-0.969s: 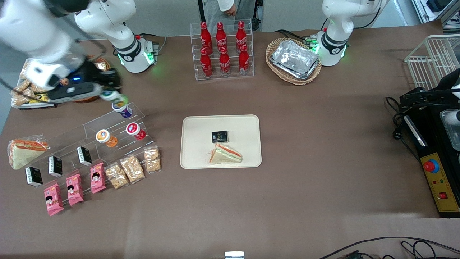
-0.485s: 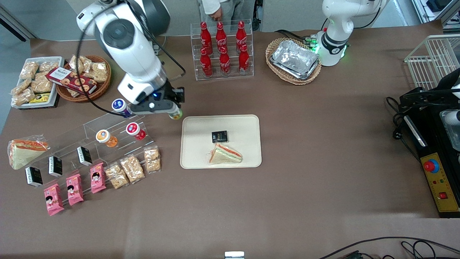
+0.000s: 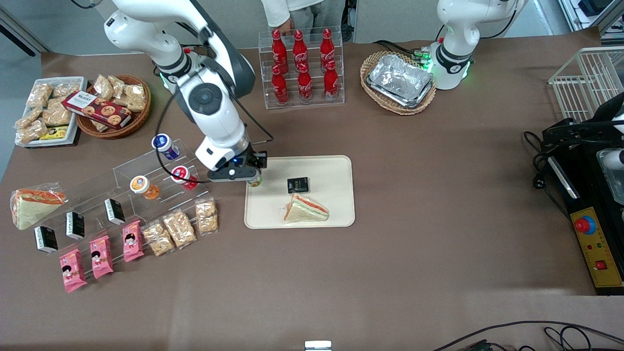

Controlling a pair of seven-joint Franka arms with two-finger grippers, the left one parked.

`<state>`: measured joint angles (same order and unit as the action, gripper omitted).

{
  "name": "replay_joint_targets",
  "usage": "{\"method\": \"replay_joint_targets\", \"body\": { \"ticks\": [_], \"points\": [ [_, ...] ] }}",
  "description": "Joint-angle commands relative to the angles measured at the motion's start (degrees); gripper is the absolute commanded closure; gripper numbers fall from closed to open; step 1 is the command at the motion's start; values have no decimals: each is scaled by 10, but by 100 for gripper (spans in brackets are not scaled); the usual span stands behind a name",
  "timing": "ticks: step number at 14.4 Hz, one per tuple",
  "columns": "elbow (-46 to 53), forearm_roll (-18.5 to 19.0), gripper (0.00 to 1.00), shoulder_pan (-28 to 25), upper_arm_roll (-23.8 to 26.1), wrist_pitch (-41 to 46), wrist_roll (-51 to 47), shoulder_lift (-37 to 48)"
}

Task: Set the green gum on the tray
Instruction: 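Lift the green canister and carry it toward the cream tray, then lower the canister onto the tray beside the black box and release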

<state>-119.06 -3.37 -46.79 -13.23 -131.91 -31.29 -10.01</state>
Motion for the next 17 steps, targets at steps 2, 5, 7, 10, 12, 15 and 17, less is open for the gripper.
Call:
{"method": "replay_joint_targets", "body": {
  "ticks": [2, 5, 7, 10, 12, 15, 17],
  "points": [
    [-71, -11, 62, -16, -7, -140, -5, -45],
    [-92, -12, 62, -31, -7, -199, -18, -78],
    [-93, -13, 62, -39, -6, -199, -23, -78],
    [-92, -14, 0, -42, -6, -199, -29, -83],
    [-92, -14, 0, -41, -6, -199, -29, -83],
    [-92, -15, 0, -40, -7, -198, -29, -84],
    [-92, -15, 0, -40, -7, -198, -30, -84]
  ]
}}
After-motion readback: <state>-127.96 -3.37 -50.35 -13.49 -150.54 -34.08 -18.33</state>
